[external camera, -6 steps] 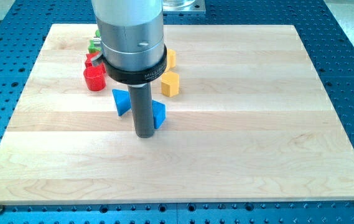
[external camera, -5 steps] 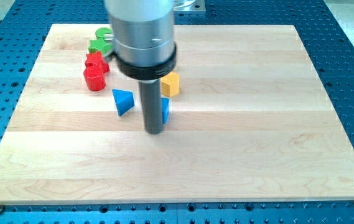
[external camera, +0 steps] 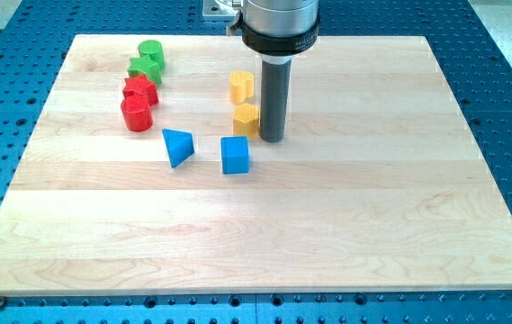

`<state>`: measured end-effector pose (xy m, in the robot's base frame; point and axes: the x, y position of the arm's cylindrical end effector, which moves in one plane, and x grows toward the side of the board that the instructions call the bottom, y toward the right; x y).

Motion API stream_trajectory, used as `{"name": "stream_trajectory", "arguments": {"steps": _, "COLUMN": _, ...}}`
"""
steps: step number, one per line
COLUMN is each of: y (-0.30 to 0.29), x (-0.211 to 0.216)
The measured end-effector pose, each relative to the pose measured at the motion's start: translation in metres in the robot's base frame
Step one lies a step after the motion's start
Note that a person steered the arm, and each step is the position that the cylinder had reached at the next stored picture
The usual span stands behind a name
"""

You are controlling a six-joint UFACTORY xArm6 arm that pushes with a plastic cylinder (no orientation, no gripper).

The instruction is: Slightly move the hexagon to the left

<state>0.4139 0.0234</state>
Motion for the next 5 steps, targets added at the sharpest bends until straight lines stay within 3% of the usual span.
{"name": "stream_trajectory", "arguments": {"steps": 2, "y": -0.021, "x": -0.002}}
{"name": "stream_trajectory", "arguments": {"steps": 3, "y": 0.049, "x": 0.045}}
{"name": "stream_trajectory", "arguments": {"steps": 4, "y": 0.004, "x": 0.154}}
{"name": "stream_trajectory", "arguments": {"steps": 5, "y": -0.148, "x": 0.157}}
